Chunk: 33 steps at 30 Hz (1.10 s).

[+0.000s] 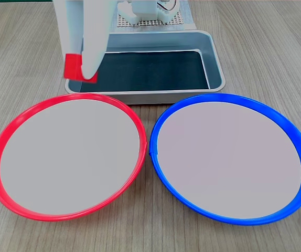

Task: Move a red block from tray to red dish

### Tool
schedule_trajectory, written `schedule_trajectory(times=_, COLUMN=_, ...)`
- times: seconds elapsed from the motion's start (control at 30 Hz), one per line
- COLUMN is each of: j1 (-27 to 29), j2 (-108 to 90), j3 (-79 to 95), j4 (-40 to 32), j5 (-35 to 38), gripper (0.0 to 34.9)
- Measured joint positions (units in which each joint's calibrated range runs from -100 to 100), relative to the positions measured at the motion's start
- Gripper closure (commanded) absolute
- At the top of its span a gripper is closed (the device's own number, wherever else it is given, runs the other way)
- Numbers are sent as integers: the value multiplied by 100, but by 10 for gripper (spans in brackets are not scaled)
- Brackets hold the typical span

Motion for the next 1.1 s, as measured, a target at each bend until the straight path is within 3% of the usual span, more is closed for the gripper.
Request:
schedule_trajectory(times=0.17, j1=142, j2=1577, j3=-871, j4=-1289, j5=151, gripper=346)
schedule_trajectory(times=0.27, j1=159, j2=2157, j3=-1053, j4=-1623, j5=230, gripper=316)
schedule_trajectory(times=0.37, j1=115, j2=2523, j3=-1071, j4=-1778, j5=322, gripper=178)
schedule_trajectory(times=0.43, j1=115, j2=2592, j3=-1071, j4=-1803, j5=376, gripper=115)
schedule_trajectory(times=0.47, j1=115, j2=2592, j3=-1071, j4=-1803, j5=391, gripper=98)
schedule_trajectory(times=0.57, j1=124, j2=2592, j3=-1062, j4=-1803, j5=425, gripper=90)
schedule_trajectory(times=0.6, j1=124, j2=2592, j3=-1025, j4=-1803, j5=435, gripper=101)
schedule_trajectory(times=0.63, j1=124, j2=2592, j3=-1025, j4=-1803, j5=435, gripper=134)
schedule_trajectory(times=0.73, j1=115, j2=2413, j3=-889, j4=-1819, j5=400, gripper=346)
schedule_trajectory(times=0.9, j1=-133, j2=1270, j3=-181, j4=-2145, j5=-347, gripper=348)
schedule_trajectory(times=1.1, j1=-451, j2=-1117, j3=1525, j4=-2251, j5=-2403, gripper=349)
